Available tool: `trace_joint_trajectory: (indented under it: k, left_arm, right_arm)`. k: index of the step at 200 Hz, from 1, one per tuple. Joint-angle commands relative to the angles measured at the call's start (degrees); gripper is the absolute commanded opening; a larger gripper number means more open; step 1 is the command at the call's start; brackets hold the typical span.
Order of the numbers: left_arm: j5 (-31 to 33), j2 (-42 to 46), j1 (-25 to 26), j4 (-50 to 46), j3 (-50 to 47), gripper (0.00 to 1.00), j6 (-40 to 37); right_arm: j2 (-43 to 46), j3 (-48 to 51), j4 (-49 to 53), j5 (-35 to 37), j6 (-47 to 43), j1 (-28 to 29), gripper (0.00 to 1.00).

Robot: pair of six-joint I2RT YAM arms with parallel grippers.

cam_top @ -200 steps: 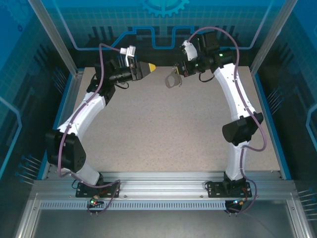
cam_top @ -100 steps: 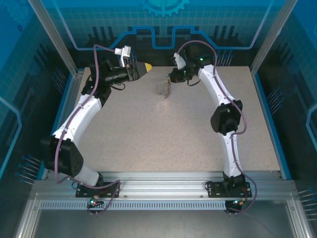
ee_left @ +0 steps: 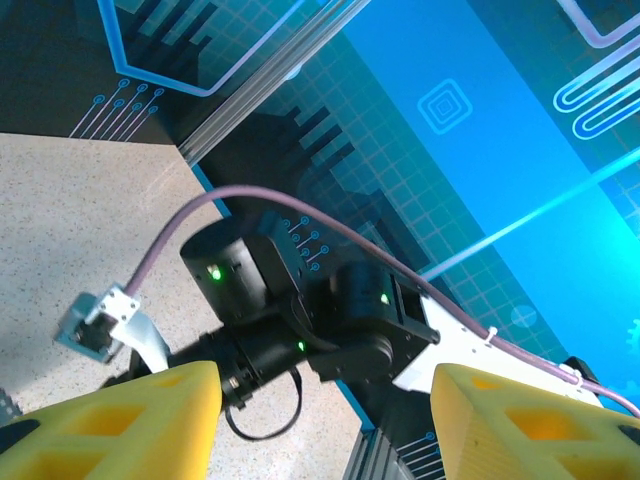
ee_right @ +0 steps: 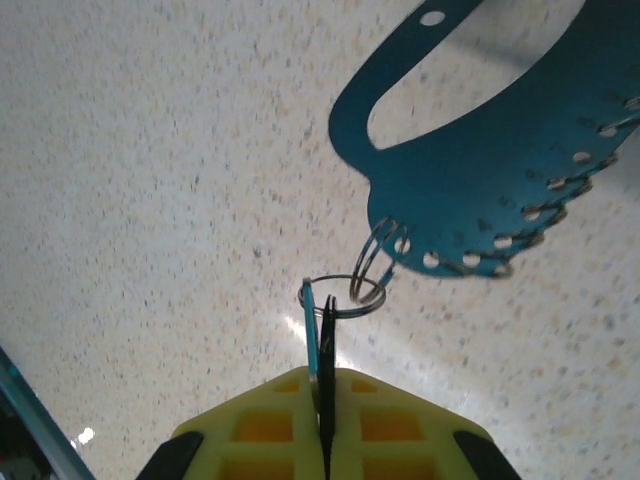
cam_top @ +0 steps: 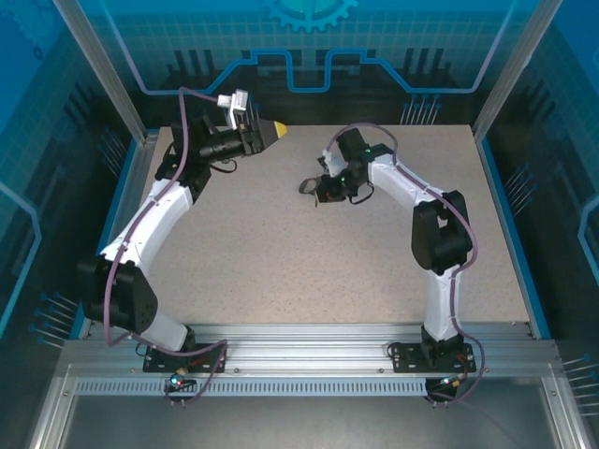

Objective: Put the keys on the keyring

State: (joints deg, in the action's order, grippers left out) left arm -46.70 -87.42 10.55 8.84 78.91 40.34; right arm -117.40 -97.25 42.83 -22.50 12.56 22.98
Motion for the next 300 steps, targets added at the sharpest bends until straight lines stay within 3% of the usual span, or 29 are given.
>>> trace_joint_trajectory:
  k: [1,90,103,151,162,180,192,206,225,263,274,300]
  left_arm:
    - [0.3,2.1,-0.6,0.3,-1.6,0.59,-0.4]
    - [0.3,4.4,-0.6,0.5,-5.1,0.59,-0.2]
    - [0.2,4.9,-0.6,0.5,-5.6,0.59,-0.2]
    - [0.2,7.4,-0.6,0.5,-7.9,0.64,-0.1]
    - [0.5,8.4,-0.6,0.0,-8.3,0.68,-0.3]
    - [1.9,10.7,-0.6,-1.7,-9.1,0.79,-1.4]
    - [3.0,12.3,-0.6,-3.0,-9.8,0.98,-2.5]
    - [5.3,14.3,-0.6,-6.8,-9.8,0.99,-4.9]
    - [13.1,18.9,-0.6,-9.5,-13.0,0.99,-8.6]
    - [39.9,34.0,-0.5,-2.1,-29.9,0.99,-20.7]
    - [47.7,37.7,-0.5,-1.8,-33.7,0.99,-24.4]
    - [58.0,42.4,-0.8,-5.9,-39.4,0.99,-31.4]
  right_arm:
    - [3.7,6.0,-5.4,0.7,3.1,1.6,0.00]
    - [5.9,20.8,-11.4,1.8,7.9,6.0,0.00]
    - [6.4,21.7,-11.4,1.7,8.0,6.6,0.04]
    - [16.8,26.9,-9.8,-0.5,8.4,7.1,0.51]
    - [21.1,27.3,-8.8,-1.5,8.3,6.1,0.72]
    - [26.8,26.1,-5.8,-1.7,7.7,3.5,0.93]
    - [30.0,25.3,-4.4,-1.8,7.5,1.5,1.00]
    - [33.3,24.2,-3.3,-1.4,7.5,-1.0,1.00]
    - [38.0,24.0,-3.7,1.7,8.1,-4.5,1.00]
    - [44.0,27.6,-8.7,12.2,10.1,-12.3,1.00]
    - [45.2,30.4,-12.2,16.8,10.4,-13.4,1.00]
    - [50.3,41.1,-25.6,28.8,9.8,-14.7,1.00]
